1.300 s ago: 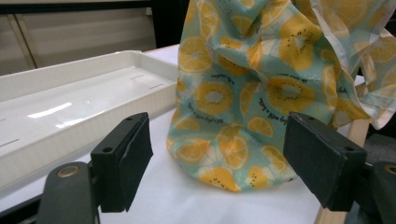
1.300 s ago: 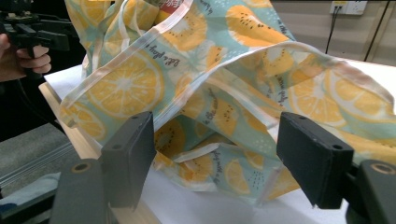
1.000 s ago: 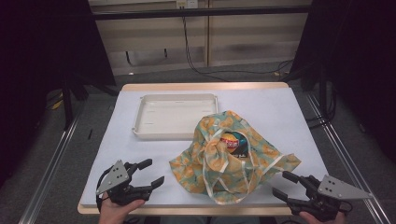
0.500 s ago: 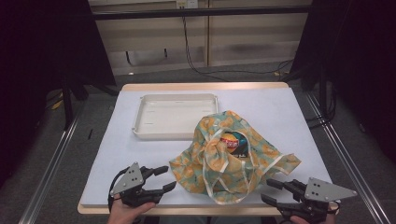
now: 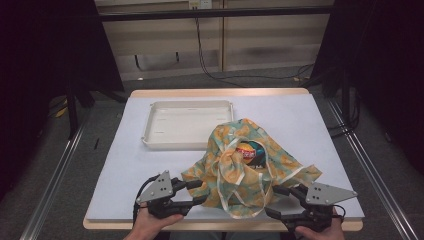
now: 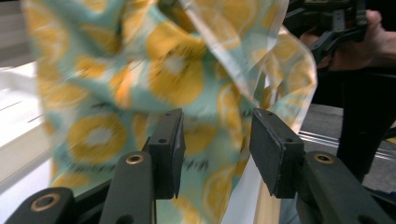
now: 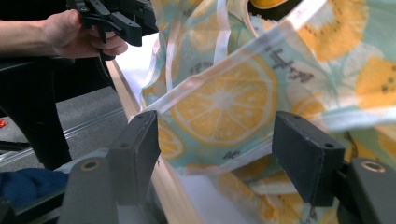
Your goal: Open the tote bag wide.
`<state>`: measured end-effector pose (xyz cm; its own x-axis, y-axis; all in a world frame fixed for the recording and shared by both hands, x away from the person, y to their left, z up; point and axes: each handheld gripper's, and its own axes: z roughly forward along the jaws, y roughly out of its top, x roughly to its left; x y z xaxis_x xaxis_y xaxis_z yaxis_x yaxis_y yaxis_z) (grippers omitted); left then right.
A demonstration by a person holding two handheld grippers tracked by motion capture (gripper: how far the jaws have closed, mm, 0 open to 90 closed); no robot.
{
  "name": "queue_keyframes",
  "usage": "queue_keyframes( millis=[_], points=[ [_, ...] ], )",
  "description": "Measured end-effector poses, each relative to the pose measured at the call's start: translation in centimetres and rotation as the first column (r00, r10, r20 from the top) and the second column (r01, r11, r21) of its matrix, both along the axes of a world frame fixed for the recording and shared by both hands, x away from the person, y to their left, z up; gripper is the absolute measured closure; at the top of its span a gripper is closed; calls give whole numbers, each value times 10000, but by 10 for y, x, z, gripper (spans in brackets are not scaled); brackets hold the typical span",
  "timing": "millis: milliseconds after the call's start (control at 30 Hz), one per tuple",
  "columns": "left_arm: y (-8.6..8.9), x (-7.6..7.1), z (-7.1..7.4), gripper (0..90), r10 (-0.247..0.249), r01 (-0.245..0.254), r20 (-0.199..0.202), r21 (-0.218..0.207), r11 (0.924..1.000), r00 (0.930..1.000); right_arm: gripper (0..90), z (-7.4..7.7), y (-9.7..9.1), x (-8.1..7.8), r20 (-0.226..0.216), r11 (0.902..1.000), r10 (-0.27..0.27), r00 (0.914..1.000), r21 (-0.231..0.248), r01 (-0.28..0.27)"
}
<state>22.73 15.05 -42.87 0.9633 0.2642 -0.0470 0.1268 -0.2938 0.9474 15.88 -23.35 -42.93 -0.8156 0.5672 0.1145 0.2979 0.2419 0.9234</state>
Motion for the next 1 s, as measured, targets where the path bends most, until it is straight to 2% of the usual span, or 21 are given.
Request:
queue_keyframes(
  millis=[67,133,267,300,367,400,600,633,667,700,767,867,1000],
  points=[
    [-9,3,0,540,-230,228,-100,-183,9996,9997,299,1,4,4,-16,10000,57,10000,11,-57],
    [-16,5,1,479,-295,292,-136,-201,9994,9995,285,0,7,9,12,10000,86,10000,21,-86],
    [-26,9,2,493,-521,514,-184,-359,9980,9985,281,-3,14,18,-118,9997,253,9996,34,-253],
    [-27,10,2,522,-629,623,-189,-320,9975,9978,287,-3,15,19,-130,9997,239,9996,55,-239],
    [-29,11,3,580,-699,691,-261,-311,9971,9972,359,-3,16,20,-117,9996,265,9996,54,-264],
    [-28,11,3,640,-709,697,-365,-329,9970,9968,397,-4,16,20,-101,9994,338,9994,87,-338],
    [-26,11,5,865,-962,951,-596,-221,9952,9936,685,-2,14,18,-4,9986,464,9989,246,-464],
    [-27,11,6,878,-1075,1058,-626,-301,9939,9922,720,-1,14,18,39,9985,476,9989,273,-477],
    [-26,10,8,895,-1096,1087,-597,-187,9939,9922,772,-1,14,17,39,9984,490,9988,266,-491],
    [-26,10,9,899,-1196,1174,-655,-367,9924,9907,821,0,13,17,60,9982,532,9986,285,-534],
    [-24,9,13,900,-1271,1242,-659,-470,9911,9897,900,0,13,16,35,9979,558,9984,323,-559],
    [-19,9,20,900,-1087,1050,-615,-593,9927,9922,900,2,12,16,35,9967,688,9976,427,-688],
    [-12,11,32,900,-1160,1091,-686,-967,9893,9909,899,7,9,14,201,9958,632,9978,649,-644]
  ],
)
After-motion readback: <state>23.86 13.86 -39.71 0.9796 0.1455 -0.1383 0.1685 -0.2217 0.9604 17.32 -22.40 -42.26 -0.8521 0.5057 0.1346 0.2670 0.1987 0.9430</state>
